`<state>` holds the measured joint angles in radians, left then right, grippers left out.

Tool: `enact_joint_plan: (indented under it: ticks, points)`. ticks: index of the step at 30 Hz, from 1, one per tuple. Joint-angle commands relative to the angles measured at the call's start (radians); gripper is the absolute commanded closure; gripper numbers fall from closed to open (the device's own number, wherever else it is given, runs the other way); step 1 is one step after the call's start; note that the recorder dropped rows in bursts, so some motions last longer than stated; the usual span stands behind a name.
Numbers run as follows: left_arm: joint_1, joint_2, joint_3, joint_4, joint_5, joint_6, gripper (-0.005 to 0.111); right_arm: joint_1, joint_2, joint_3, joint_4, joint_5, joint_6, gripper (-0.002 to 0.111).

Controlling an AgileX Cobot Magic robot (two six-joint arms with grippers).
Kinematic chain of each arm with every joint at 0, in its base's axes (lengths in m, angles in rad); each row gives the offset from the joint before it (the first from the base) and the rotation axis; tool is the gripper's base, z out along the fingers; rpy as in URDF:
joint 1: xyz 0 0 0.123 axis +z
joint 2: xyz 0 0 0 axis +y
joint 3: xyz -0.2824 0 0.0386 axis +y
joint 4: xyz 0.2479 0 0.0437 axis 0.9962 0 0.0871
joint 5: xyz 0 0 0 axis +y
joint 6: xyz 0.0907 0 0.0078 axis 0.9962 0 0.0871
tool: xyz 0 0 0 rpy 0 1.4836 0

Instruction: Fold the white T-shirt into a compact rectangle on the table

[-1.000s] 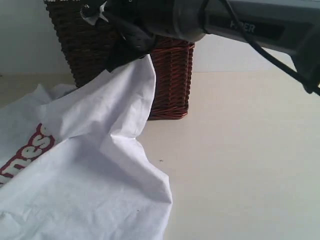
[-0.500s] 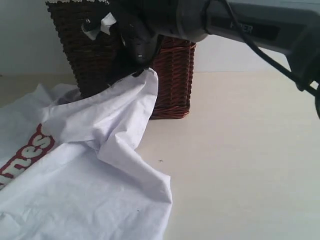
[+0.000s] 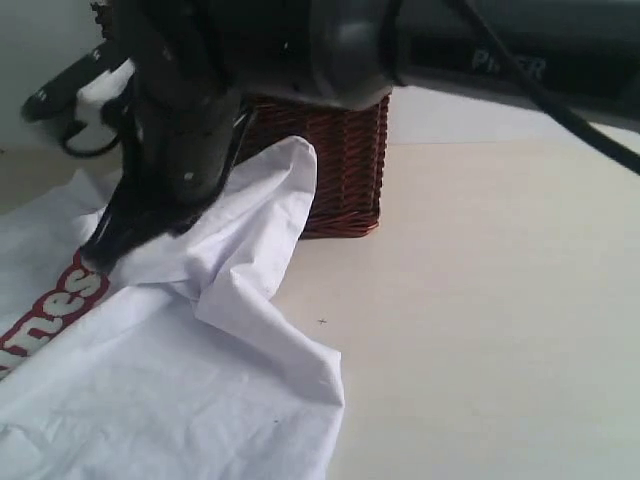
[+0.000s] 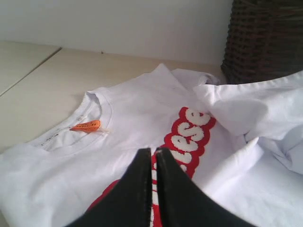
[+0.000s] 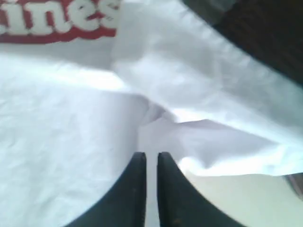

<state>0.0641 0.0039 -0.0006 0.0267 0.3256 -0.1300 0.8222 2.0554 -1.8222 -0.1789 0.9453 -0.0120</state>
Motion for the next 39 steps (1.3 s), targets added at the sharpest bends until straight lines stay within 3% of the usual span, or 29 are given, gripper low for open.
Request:
enact_joint_plan:
  ticks: [1,6,18,24,31,34,39]
  points:
    - [-0.007,-0.004,0.001,-0.007,-0.004,-0.005,0.1,0.059,-0.032,0.207,0.022,-0.112,0.026,0.108]
    - [-0.007,-0.004,0.001,-0.007,-0.004,-0.005,0.1,0.048,-0.02,0.417,0.042,-0.237,0.095,0.108]
    - [-0.007,-0.004,0.001,-0.007,-0.004,-0.005,0.1,0.056,0.003,0.652,0.164,-0.269,0.081,0.108]
    - [-0.007,-0.004,0.001,-0.007,-0.004,-0.005,0.1,0.146,-0.064,0.814,0.233,-0.357,0.05,0.108]
    - [-0.007,-0.004,0.001,-0.007,-0.004,-0.005,0.1,0.26,-0.219,0.852,0.273,-0.331,0.05,0.108]
    - [-0.007,-0.004,0.001,-0.007,-0.004,-0.005,0.1,0.26,-0.275,0.852,0.218,-0.329,0.069,0.108]
    - [-0.007,-0.004,0.001,-0.007,-0.004,-0.005,0.1,0.257,-0.371,0.852,-0.162,-0.338,0.355,0.108]
